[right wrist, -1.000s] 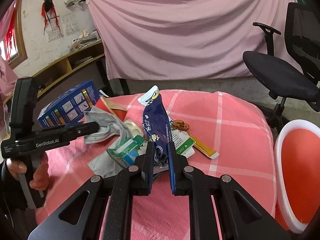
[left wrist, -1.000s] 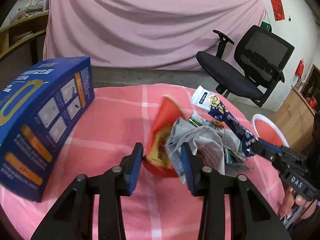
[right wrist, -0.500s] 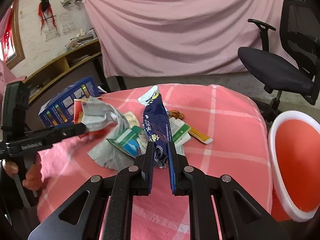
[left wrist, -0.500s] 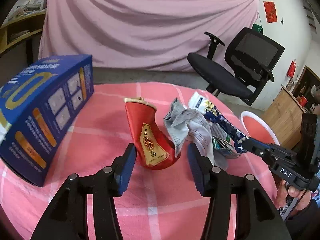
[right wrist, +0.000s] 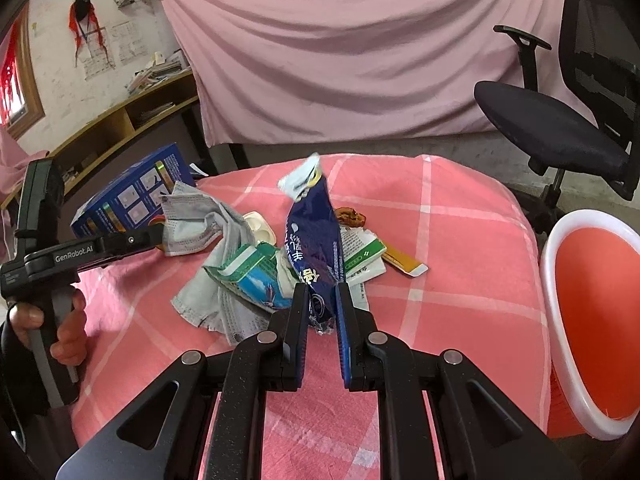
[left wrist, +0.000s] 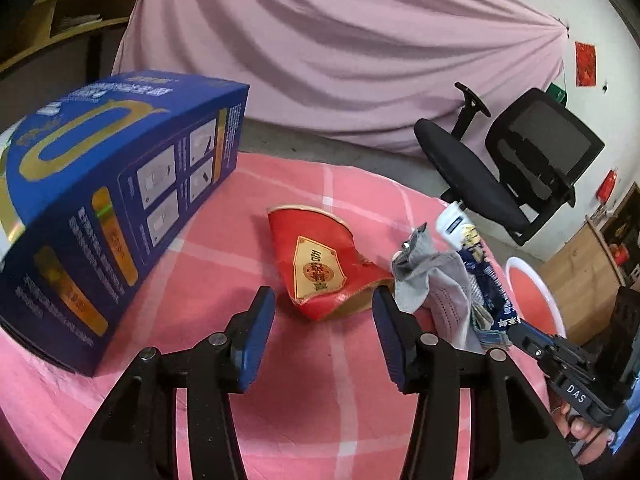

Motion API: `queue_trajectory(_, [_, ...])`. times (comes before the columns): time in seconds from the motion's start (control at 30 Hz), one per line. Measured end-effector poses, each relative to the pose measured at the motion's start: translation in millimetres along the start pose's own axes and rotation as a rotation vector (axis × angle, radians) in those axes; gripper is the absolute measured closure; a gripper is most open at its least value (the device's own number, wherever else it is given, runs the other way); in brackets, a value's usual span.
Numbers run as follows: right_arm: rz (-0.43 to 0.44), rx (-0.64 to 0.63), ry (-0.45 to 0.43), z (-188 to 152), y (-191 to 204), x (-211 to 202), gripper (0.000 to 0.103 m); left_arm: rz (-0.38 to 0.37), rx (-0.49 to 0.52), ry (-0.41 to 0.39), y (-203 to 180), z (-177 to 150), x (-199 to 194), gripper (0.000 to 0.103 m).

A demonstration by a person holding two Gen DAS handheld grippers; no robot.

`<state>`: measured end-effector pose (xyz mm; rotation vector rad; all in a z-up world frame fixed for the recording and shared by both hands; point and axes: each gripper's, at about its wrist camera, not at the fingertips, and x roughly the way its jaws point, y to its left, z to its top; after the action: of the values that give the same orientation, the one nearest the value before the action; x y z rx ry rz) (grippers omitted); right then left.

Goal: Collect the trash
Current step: 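Grasp the dark blue wrapper with the right tool while the left tool grasps the red paper cup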

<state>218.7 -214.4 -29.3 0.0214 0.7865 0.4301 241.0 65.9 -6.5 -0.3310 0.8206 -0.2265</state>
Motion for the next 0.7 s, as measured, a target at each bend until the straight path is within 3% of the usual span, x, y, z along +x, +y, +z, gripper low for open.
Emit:
queue_trajectory(0.23, [0.000,0.007,0.000,6.6,-2.7,5.2,0.092,0.029,0.064,0.045,-9.5,2.6,16.0,0.060])
queue_trajectory(0.3, [0.009,0.009,0.007,6.3,-3.3,6.9,0.092,0.019,0.066,0.053,-8.8,1.5,18.0,0.081])
queue_trajectory(0.43, [0.013,0.003,0.013,5.5,-2.0,7.9,0.092,0.018,0.054,0.073,-6.6,-0.8,22.1,0.096])
queue_trajectory(0.7, [0.011,-0.018,-0.004,4.5,1.6,4.4,0.093,0.044,0.073,0.027,-10.7,-2.8,12.1,0.098])
